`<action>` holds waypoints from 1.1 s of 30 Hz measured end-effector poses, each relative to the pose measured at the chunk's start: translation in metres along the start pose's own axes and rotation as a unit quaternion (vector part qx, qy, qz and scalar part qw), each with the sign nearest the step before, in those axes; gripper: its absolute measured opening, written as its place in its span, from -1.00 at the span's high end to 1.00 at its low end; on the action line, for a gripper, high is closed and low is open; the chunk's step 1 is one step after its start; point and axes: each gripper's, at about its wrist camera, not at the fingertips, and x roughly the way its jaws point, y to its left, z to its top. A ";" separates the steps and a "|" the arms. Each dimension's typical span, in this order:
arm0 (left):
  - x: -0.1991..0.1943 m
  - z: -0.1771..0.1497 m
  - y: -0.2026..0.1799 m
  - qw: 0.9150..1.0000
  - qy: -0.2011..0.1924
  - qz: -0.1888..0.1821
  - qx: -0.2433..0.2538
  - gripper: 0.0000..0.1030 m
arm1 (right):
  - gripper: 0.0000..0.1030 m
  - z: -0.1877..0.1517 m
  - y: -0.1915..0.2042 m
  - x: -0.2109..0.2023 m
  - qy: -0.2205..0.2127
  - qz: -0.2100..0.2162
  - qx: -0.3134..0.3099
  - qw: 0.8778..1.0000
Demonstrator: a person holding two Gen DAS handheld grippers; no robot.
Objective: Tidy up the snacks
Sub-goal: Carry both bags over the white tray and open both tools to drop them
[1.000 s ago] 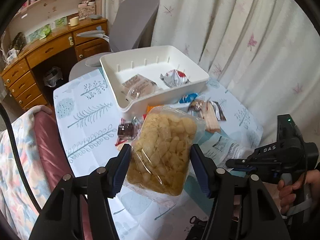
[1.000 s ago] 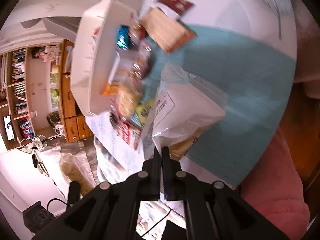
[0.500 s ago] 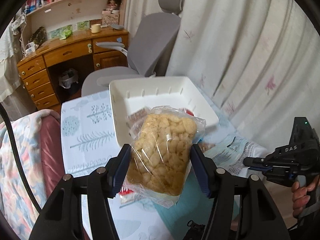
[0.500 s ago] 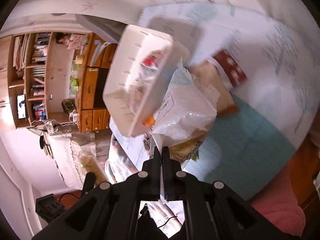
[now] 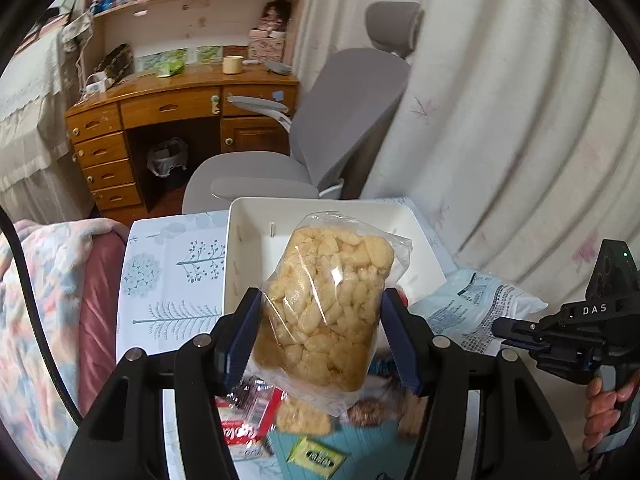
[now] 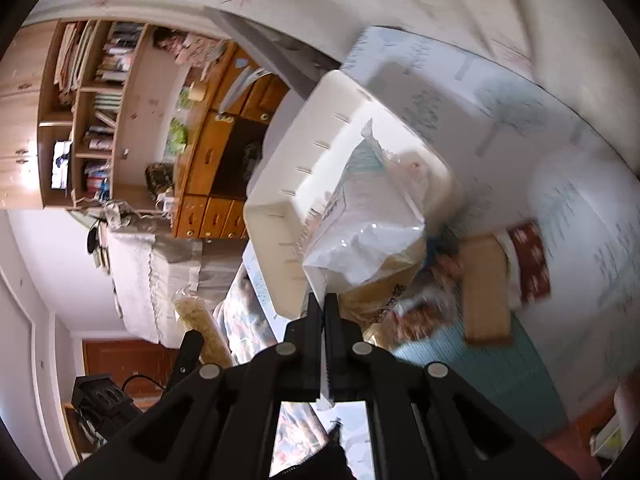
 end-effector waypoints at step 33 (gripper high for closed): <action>0.074 0.006 0.021 0.987 0.096 0.092 -0.093 -0.58 | -0.03 0.075 0.010 0.071 0.005 -0.030 -0.129 0.991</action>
